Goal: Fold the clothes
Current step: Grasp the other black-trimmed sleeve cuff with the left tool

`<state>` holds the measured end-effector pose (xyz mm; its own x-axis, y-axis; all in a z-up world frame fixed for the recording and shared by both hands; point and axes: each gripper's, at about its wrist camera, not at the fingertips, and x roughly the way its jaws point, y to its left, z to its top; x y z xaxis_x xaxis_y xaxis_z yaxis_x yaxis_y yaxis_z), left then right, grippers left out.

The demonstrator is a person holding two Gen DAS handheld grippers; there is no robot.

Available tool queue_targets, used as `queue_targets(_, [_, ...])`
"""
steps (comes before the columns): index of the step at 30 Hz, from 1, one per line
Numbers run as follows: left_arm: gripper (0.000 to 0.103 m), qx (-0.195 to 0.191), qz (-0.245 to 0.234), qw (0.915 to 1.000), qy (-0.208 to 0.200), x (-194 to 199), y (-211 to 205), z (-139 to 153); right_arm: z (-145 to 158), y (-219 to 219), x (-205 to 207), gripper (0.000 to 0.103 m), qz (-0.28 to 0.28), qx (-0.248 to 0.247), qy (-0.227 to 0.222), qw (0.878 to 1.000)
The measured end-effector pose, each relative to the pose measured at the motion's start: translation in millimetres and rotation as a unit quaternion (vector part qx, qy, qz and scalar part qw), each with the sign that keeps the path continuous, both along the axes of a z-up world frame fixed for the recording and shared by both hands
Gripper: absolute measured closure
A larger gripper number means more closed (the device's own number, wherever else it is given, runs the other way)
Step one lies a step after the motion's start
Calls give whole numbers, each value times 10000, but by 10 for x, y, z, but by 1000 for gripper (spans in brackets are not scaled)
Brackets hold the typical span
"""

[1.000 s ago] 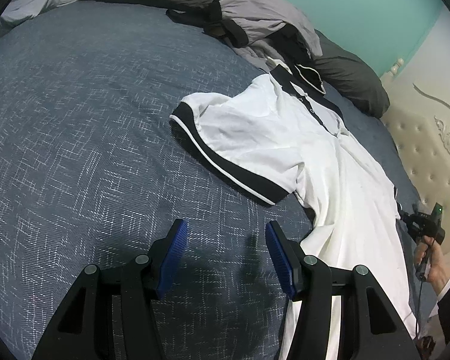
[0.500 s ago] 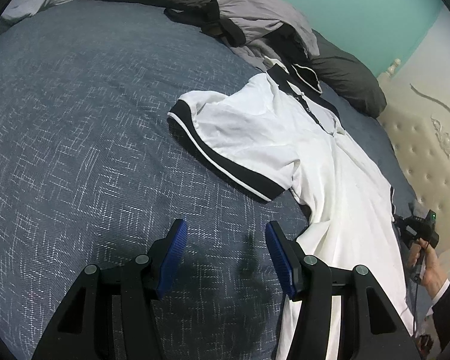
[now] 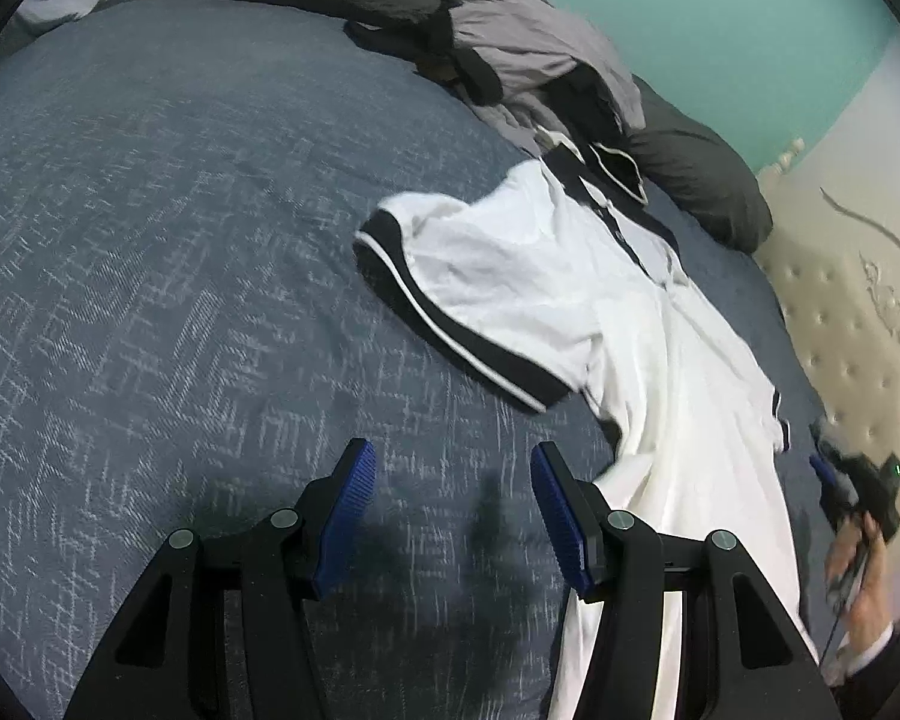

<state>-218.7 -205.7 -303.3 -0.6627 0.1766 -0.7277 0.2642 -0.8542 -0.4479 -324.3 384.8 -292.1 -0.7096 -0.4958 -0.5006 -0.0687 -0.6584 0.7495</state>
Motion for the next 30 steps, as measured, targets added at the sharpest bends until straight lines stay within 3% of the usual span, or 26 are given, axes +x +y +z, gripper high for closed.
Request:
queue_targets(6, [45,132,247,9996,-32,-230,-148,61,61,-562,152,79,746,-333,160,9965])
queue_targets(11, [45,152,342,9992,-173,-472,-249,56,73,-794,236,78,1209,-110,339,9920])
queue_targets(17, [45,170,454,9983,-331,-745,-360,43,-39,-815,278,78,1268,-510,333,9901])
queue_targets(22, [47,97,460,9983,-346,-827,-344,0,-35,-838,286,78,1327,-477,413,9891])
queue_targets(24, [64,82,436,9984,-347,-845,-339,-17,-51,-820,278,78,1287,-492,404,9896])
queue_targets(30, [93,89,332,9992,-216,-923,-318,112,-99,-796,251,78,1211,-545,367,9905])
